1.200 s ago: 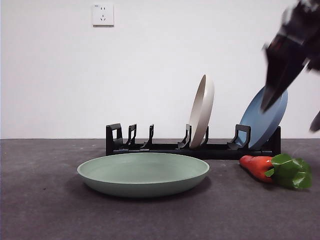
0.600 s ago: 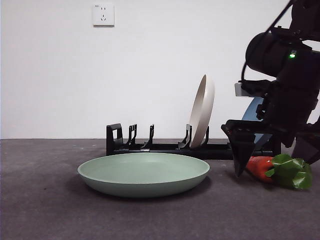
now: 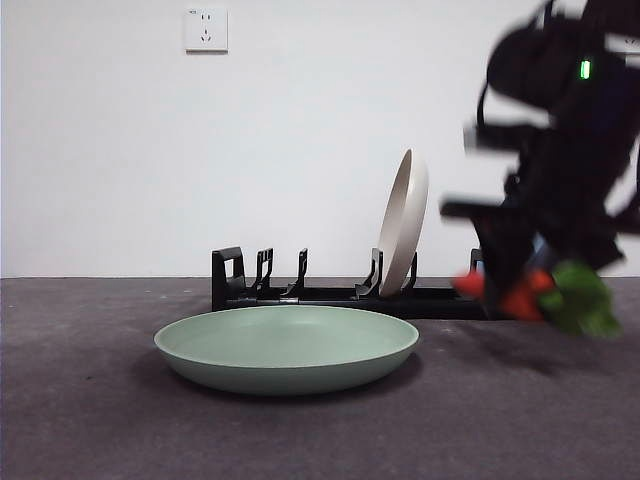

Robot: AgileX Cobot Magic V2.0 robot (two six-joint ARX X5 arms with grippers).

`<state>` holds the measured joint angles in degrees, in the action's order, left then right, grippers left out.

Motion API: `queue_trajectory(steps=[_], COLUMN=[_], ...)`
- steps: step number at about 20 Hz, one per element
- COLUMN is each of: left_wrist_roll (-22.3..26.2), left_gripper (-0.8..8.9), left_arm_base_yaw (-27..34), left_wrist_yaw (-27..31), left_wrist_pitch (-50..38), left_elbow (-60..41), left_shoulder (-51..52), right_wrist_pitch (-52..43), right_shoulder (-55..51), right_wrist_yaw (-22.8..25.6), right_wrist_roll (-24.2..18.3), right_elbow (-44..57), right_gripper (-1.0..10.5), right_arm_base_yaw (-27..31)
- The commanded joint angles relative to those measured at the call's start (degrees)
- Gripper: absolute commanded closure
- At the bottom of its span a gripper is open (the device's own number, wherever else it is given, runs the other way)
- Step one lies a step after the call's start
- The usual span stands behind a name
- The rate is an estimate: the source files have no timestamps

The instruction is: Take the green plate from the plate rack,put the plate on the table,take the carrot from the table,put the carrot in the plate

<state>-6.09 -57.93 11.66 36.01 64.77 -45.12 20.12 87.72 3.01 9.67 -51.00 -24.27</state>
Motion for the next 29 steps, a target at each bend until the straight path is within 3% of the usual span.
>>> queue_trajectory(steps=[1, 4, 8, 13, 23, 24, 27, 29], left_wrist_roll=[-0.35, -0.35, -0.35, -0.35, -0.42, -0.42, -0.42, -0.42], left_gripper=[4.95, 4.95, 4.95, 4.99, 4.99, 4.99, 4.99, 4.99], left_arm_base_yaw=[-0.2, -0.2, -0.2, -0.2, -0.2, -0.2, -0.2, -0.2], left_wrist_yaw=[0.17, 0.13, 0.11, 0.15, 0.11, 0.11, 0.11, 0.13], left_wrist_pitch=[-0.13, 0.02, 1.01, 3.17, 3.48, 3.61, 4.37, 4.72], left_elbow=[-0.17, -0.17, -0.17, -0.17, -0.17, -0.17, -0.17, -0.17], left_shoulder=[0.2, 0.17, 0.17, 0.17, 0.17, 0.17, 0.17, 0.17], right_wrist_pitch=[-1.29, -5.99, -13.4, -17.18, -20.65, -20.72, -21.2, -21.2], right_shoulder=[-5.25, -6.05, 1.51, 10.01, 13.84, 13.84, 13.81, 13.81], right_wrist_yaw=[-0.11, -0.07, -0.07, -0.11, -1.62, -1.57, -1.51, -1.51], right_wrist_roll=[1.27, 3.26, 4.04, 4.24, 4.87, 4.85, 4.87, 4.87], right_elbow=[-0.11, -0.11, -0.11, -0.11, -0.11, -0.11, -0.13, -0.15], right_gripper=[9.6, 9.6, 9.6, 9.6, 9.5, 9.0, 5.1, 4.1], right_arm_base_yaw=[-3.87, -10.73, -16.98, -18.58, -20.79, -21.14, -21.4, -21.44])
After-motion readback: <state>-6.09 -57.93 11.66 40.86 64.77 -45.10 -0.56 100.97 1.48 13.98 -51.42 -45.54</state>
